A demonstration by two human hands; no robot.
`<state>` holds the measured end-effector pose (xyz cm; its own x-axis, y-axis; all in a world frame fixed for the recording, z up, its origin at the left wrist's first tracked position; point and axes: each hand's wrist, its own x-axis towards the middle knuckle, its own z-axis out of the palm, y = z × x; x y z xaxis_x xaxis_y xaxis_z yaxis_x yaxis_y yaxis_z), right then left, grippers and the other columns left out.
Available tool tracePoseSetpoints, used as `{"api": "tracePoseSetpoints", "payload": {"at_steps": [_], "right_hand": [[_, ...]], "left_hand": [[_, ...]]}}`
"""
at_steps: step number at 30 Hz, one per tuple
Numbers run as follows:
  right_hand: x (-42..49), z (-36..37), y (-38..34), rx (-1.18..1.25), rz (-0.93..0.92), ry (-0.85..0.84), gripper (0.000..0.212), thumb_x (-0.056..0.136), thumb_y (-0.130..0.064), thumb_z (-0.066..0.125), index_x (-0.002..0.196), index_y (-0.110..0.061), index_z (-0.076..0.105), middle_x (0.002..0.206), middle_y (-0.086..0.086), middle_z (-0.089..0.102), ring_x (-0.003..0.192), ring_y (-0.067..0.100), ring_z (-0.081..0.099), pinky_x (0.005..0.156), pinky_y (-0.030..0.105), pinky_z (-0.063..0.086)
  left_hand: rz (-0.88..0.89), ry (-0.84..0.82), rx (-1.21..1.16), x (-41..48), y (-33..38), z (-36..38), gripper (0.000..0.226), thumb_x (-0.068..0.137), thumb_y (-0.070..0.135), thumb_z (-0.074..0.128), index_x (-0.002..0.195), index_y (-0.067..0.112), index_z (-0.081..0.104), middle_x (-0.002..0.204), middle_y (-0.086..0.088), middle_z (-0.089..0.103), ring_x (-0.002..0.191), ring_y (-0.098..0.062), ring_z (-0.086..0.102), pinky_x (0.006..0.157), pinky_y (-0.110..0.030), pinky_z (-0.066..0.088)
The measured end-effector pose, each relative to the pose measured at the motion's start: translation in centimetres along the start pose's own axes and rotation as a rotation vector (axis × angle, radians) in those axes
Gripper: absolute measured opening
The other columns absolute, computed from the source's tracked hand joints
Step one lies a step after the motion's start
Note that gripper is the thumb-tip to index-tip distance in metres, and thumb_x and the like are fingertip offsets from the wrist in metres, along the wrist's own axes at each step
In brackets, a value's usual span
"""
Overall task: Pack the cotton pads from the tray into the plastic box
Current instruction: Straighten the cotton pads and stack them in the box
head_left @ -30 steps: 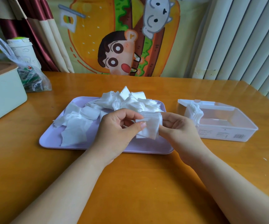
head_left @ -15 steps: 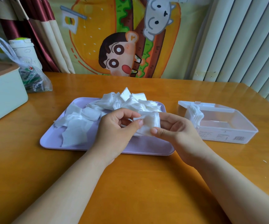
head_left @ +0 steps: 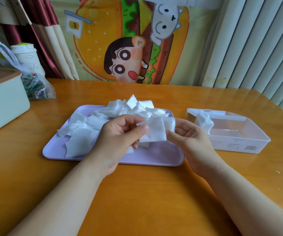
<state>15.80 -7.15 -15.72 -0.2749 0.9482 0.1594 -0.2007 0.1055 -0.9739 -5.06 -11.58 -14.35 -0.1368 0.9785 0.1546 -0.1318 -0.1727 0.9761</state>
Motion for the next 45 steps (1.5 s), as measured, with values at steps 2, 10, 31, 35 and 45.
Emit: {"api": "tracePoseSetpoints", "payload": {"at_steps": [2, 10, 31, 35, 45], "right_hand": [[-0.1, 0.2, -0.2, -0.002, -0.006, -0.02, 0.033, 0.096, 0.003, 0.069, 0.129, -0.003, 0.069, 0.119, 0.014, 0.079, 0.115, 0.029, 0.075, 0.102, 0.038, 0.059], [-0.3, 0.5, -0.2, -0.025, -0.01, -0.099, 0.035, 0.095, 0.008, 0.068, 0.129, -0.002, 0.068, 0.123, 0.013, 0.078, 0.119, 0.027, 0.074, 0.101, 0.034, 0.059], [-0.1, -0.4, 0.1, -0.51, -0.124, -0.158, 0.035, 0.087, 0.005, 0.08, 0.11, -0.02, 0.069, 0.109, -0.001, 0.077, 0.109, 0.017, 0.072, 0.097, 0.034, 0.056], [-0.7, 0.3, 0.5, -0.773, -0.207, -0.132, 0.065, 0.091, 0.002, 0.067, 0.146, -0.03, 0.053, 0.135, -0.014, 0.064, 0.129, 0.003, 0.059, 0.108, 0.019, 0.044], [-1.1, 1.3, 2.3, -1.301, -0.254, -0.268, 0.08, 0.086, -0.025, 0.026, 0.165, -0.015, 0.027, 0.146, 0.003, 0.045, 0.14, 0.028, 0.036, 0.124, 0.041, 0.016]], "left_hand": [[-0.005, -0.034, 0.066, -0.3, -0.2, 0.5, 0.017, 0.083, 0.011, 0.083, 0.098, 0.015, 0.075, 0.078, -0.004, 0.069, 0.062, -0.014, 0.058, 0.061, -0.024, 0.051], [0.016, 0.035, 0.092, -0.3, -0.6, 0.8, 0.012, 0.087, 0.008, 0.082, 0.096, 0.013, 0.074, 0.086, 0.0, 0.075, 0.073, -0.004, 0.065, 0.062, -0.014, 0.05], [0.11, -0.166, 0.617, 0.0, -2.1, 0.2, 0.023, 0.078, 0.029, 0.089, 0.095, 0.033, 0.074, 0.068, 0.008, 0.06, 0.061, -0.004, 0.048, 0.062, -0.027, 0.044], [0.102, -0.138, 0.733, 0.0, -2.7, 0.2, 0.022, 0.077, 0.036, 0.086, 0.079, 0.03, 0.065, 0.058, 0.01, 0.051, 0.054, -0.01, 0.043, 0.058, -0.04, 0.044], [0.079, -0.136, 0.841, 0.0, -2.9, 0.6, 0.03, 0.079, 0.039, 0.073, 0.105, 0.045, 0.059, 0.066, 0.021, 0.063, 0.065, -0.003, 0.06, 0.067, -0.038, 0.056]]}}
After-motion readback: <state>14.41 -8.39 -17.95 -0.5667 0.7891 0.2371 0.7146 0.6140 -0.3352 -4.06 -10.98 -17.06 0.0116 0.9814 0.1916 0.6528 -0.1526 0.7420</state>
